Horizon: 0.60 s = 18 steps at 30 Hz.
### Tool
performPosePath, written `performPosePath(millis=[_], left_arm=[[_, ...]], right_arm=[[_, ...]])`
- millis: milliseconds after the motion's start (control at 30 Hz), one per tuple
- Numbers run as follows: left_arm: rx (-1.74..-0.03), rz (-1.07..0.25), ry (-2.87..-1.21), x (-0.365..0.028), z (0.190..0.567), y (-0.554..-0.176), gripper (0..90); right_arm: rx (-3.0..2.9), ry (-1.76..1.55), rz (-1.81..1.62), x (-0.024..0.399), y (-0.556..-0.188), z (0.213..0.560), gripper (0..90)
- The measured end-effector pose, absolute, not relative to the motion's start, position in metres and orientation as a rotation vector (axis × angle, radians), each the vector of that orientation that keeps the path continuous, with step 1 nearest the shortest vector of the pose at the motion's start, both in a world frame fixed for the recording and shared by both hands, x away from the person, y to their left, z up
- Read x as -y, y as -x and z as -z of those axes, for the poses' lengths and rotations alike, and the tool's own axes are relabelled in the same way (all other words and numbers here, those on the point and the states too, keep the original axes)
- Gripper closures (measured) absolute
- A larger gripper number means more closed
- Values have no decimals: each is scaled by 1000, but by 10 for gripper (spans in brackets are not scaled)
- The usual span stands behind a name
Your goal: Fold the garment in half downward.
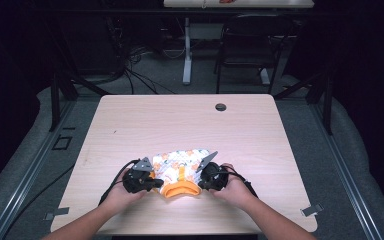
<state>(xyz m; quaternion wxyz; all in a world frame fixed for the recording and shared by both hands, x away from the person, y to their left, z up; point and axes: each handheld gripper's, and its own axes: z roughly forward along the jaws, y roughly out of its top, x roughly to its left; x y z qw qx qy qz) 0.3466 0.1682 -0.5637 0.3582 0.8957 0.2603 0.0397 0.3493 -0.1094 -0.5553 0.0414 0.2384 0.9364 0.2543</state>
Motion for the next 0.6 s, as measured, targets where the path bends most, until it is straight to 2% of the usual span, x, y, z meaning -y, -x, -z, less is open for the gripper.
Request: performPosePath(millis=[600], left_arm=[[-746, -105, -2259, -171, 566, -362, 897]], right_arm=[[-2849, -749, -788, 109, -357, 556, 898]])
